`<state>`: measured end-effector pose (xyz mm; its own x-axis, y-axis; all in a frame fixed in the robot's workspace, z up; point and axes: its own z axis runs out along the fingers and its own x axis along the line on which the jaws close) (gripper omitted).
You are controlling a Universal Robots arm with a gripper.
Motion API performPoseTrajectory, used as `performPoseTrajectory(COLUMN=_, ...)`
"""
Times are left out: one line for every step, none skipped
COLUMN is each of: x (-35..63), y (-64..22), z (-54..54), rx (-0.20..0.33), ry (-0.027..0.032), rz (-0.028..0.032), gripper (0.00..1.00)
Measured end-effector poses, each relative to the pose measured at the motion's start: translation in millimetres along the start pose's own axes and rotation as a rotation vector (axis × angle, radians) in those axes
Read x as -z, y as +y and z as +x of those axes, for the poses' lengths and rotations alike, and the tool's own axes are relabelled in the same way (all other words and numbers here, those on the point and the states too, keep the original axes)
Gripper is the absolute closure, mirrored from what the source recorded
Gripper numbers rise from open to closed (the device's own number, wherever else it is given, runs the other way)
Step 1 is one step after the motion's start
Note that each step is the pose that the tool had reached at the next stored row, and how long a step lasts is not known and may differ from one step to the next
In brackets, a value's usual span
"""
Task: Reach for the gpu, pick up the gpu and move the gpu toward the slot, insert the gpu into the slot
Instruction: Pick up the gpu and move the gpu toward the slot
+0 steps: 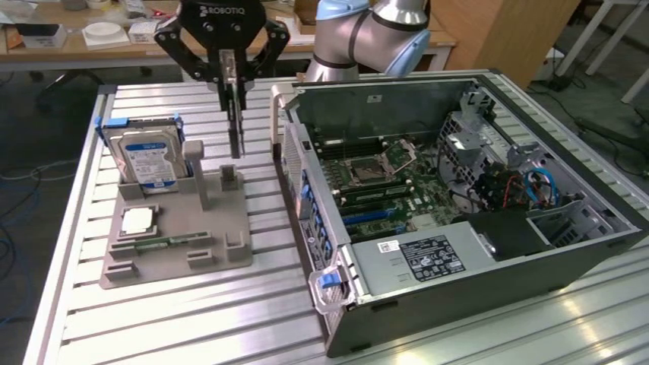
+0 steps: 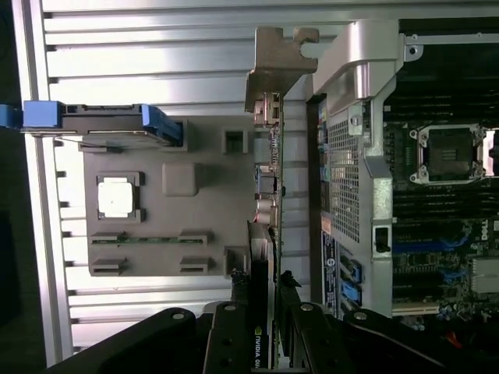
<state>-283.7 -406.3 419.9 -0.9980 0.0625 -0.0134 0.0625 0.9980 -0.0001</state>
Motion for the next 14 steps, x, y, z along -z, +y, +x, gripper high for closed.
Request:
performPoseTrajectory(x=0.0, y=0.2, z=-3.5, rx=0.000, ry=0.0009, rz=0.0001, gripper=0.74)
performPoseTrajectory(x=0.0, y=0.4, z=-7.0, rx=0.000, ry=0.0017, rz=0.0001, gripper=0.74)
performPoseTrajectory(x=-0.1, y=0.6, z=-10.5, rx=0.000, ry=0.0027, rz=0.0002, gripper=0.74)
performPoseTrajectory(x=-0.1, y=0.9, z=-14.4, rx=0.000, ry=0.0038, rz=0.0002, gripper=0.74)
performPoseTrajectory(x=-0.2, y=1.1, z=-17.7, rx=0.000, ry=0.0046, rz=0.0002, gripper=0.74)
performPoseTrajectory(x=-0.2, y=1.3, z=-21.4, rx=0.000, ry=0.0059, rz=0.0004, gripper=0.74)
performPoseTrajectory(x=-0.2, y=1.5, z=-24.8, rx=0.000, ry=0.0070, rz=0.0004, gripper=0.74)
performPoseTrajectory(x=-0.3, y=1.7, z=-28.3, rx=0.000, ry=0.0083, rz=0.0005, gripper=0.74)
performPoseTrajectory(x=-0.3, y=1.9, z=-31.7, rx=0.000, ry=0.0096, rz=0.0005, gripper=0.74)
performPoseTrajectory(x=-0.4, y=2.1, z=-35.0, rx=0.000, ry=0.0110, rz=0.0006, gripper=0.74)
performPoseTrajectory(x=-0.4, y=2.3, z=-38.5, rx=0.000, ry=0.0124, rz=0.0007, gripper=0.74)
performPoseTrajectory(x=-0.4, y=2.6, z=-41.9, rx=0.000, ry=0.0141, rz=0.0008, gripper=0.74)
performPoseTrajectory(x=-0.4, y=2.8, z=-45.6, rx=0.000, ry=0.0159, rz=0.0010, gripper=0.74)
performPoseTrajectory(x=-0.4, y=3.0, z=-49.0, rx=0.000, ry=0.0176, rz=0.0011, gripper=0.74)
